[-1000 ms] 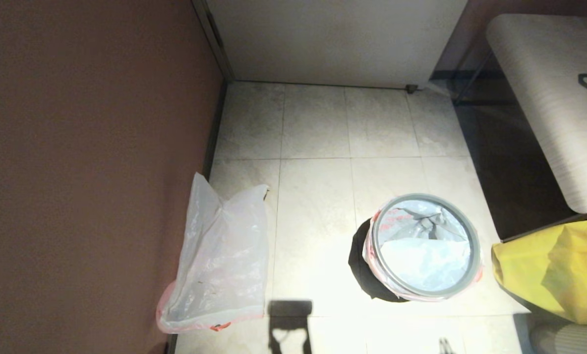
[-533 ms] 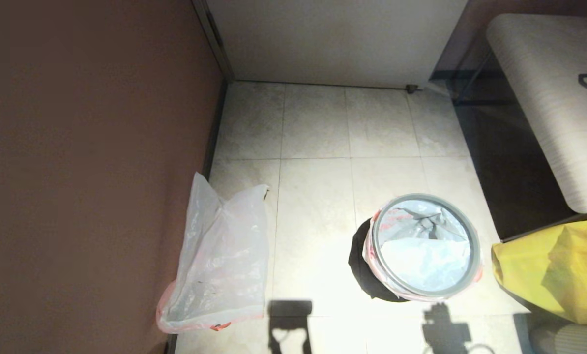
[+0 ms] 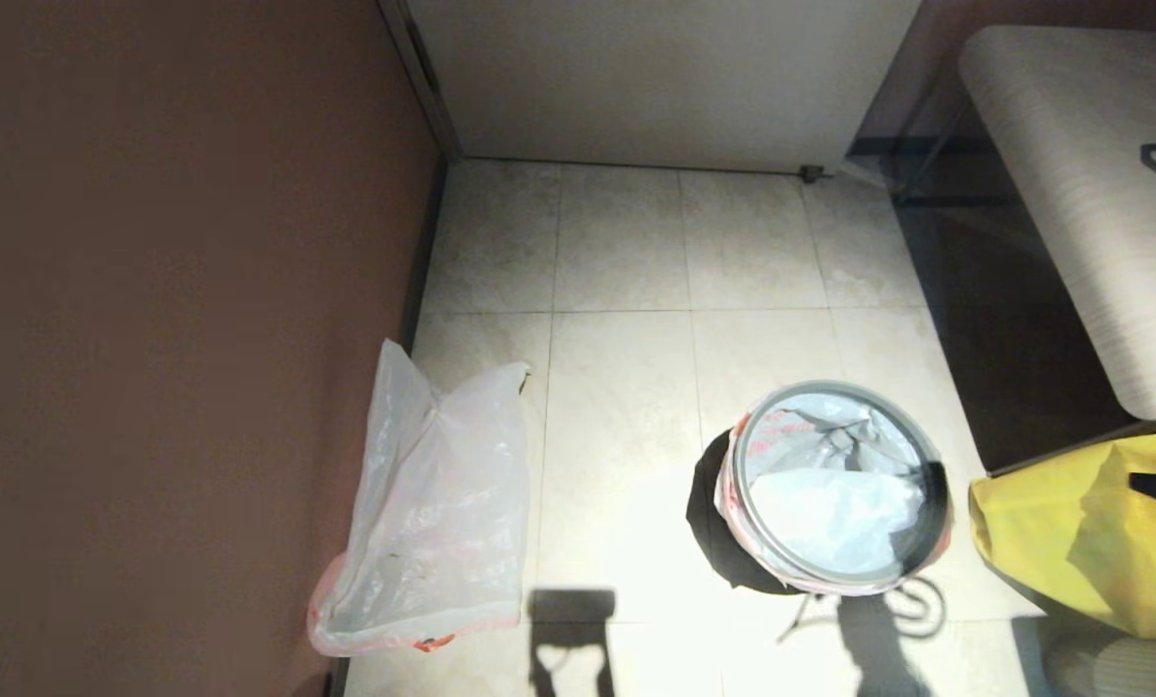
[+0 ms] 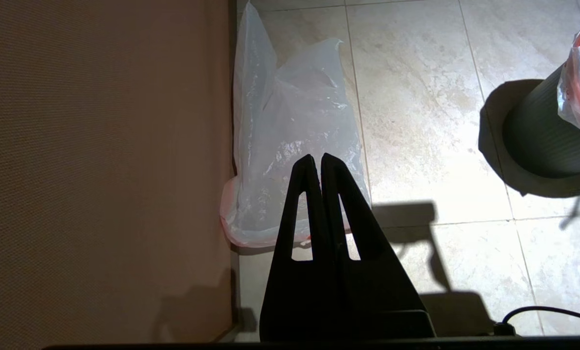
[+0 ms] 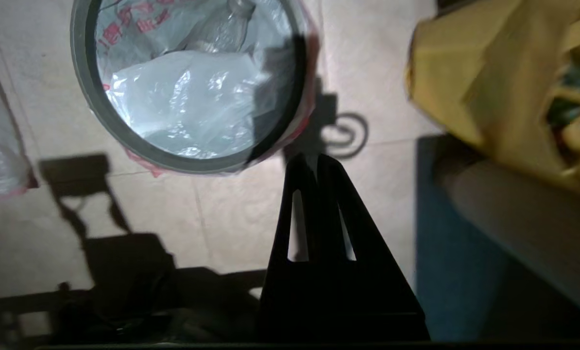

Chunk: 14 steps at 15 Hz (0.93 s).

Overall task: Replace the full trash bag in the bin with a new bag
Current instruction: Place the trash can ring on the floor

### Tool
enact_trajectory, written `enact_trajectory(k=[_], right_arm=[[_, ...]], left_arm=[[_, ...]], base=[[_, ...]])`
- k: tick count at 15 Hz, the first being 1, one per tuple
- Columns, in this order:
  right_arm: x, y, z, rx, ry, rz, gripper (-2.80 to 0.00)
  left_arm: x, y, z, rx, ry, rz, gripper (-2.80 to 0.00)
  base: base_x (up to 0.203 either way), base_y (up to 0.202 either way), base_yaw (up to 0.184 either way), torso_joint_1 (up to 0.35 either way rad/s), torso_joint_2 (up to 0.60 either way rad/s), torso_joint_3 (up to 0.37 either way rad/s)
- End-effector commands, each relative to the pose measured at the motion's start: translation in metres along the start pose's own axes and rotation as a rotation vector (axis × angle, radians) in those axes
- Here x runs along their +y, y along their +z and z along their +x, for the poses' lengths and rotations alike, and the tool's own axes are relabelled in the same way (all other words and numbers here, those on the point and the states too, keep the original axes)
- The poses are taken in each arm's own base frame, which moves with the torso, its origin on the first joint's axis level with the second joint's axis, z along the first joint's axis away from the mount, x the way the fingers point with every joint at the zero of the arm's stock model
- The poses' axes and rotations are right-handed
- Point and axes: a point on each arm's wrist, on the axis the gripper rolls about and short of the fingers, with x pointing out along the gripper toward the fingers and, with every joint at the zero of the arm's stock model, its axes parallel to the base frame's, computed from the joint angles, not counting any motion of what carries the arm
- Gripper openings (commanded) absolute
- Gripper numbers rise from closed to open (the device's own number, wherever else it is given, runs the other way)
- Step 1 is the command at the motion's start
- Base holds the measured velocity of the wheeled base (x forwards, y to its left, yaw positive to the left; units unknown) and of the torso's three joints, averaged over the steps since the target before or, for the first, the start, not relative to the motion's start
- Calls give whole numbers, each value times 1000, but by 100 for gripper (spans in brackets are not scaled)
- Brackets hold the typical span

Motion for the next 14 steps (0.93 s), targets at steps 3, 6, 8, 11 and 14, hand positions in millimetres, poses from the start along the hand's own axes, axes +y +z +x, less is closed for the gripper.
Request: enact_trajectory(k=[3, 6, 8, 11, 14], right_arm=[[18, -20, 114, 269, 27, 139, -280], [22, -39, 173, 321, 25, 179, -280], [20, -51, 199, 342, 12, 197, -280], [12, -64, 219, 390, -11, 219, 0], [2, -60, 223, 354, -33, 279, 0]], left_arm=[[0, 0, 0, -2, 0, 0, -280], [0, 0, 0, -2, 0, 0, -280], [0, 0, 0, -2, 0, 0, -280], [0, 0, 0, -2, 0, 0, -280], [0, 0, 0, -2, 0, 0, -280]], base=[[0, 0, 0, 0, 0, 0], [0, 0, 0, 0, 0, 0], [0, 0, 0, 0, 0, 0], [0, 0, 0, 0, 0, 0], [0, 0, 0, 0, 0, 0]])
